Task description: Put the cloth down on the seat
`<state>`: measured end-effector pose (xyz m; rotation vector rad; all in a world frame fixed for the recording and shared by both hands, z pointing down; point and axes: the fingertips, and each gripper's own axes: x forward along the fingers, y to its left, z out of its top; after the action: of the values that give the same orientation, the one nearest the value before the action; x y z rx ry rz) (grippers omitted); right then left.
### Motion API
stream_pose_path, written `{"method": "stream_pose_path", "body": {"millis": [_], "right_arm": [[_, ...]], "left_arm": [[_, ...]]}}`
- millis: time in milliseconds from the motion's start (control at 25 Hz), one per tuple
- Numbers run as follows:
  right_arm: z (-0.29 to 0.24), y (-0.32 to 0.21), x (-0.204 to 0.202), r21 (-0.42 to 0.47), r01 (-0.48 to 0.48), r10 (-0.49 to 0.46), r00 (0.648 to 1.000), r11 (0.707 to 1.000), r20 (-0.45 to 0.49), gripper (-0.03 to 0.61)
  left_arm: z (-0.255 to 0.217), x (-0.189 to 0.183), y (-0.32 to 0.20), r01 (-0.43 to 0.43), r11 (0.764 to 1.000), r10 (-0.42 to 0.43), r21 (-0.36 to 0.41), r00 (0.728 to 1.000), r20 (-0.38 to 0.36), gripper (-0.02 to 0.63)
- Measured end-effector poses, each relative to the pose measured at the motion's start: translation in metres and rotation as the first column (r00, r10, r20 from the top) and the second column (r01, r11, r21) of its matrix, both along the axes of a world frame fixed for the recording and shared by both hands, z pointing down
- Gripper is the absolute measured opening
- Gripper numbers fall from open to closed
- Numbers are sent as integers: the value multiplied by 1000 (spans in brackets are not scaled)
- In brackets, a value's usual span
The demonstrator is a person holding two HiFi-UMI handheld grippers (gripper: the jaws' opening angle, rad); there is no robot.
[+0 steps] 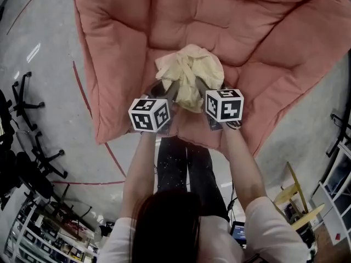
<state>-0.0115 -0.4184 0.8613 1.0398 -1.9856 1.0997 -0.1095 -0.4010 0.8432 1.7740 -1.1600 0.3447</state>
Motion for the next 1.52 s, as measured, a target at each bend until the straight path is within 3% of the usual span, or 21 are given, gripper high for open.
{"method": "stream_pose_path", "body": {"millis": [320,440,560,760,1040,1360,1520], "right_arm": [[27,-3,4,5,-14,14,1000,1000,-6,187],[20,0,5,0,-24,24,1000,1000,-1,223],[8,2,9,5,-34,34,999,999,-3,269],[-30,11,14,34,-27,27,1000,999,-14,295],[-118,18,21,124,-5,7,1000,992,-13,298],[-236,33,16,252,13,-15,1000,968,8,297],[-300,46,13,335,6,-15,1000,942,23,296]], "left_arm": [[18,7,-7,-2,1000,2,3,1000,22,135],[13,3,-4,13,1000,-12,-17,1000,14,137],[5,-2,-2,36,999,-35,-35,999,26,181],[-24,-18,7,128,991,-126,-44,991,37,216],[-107,-36,20,197,980,-198,34,979,48,222],[-230,-23,31,111,975,-120,194,992,36,222],[-292,-10,43,56,960,-70,274,997,43,222]]}}
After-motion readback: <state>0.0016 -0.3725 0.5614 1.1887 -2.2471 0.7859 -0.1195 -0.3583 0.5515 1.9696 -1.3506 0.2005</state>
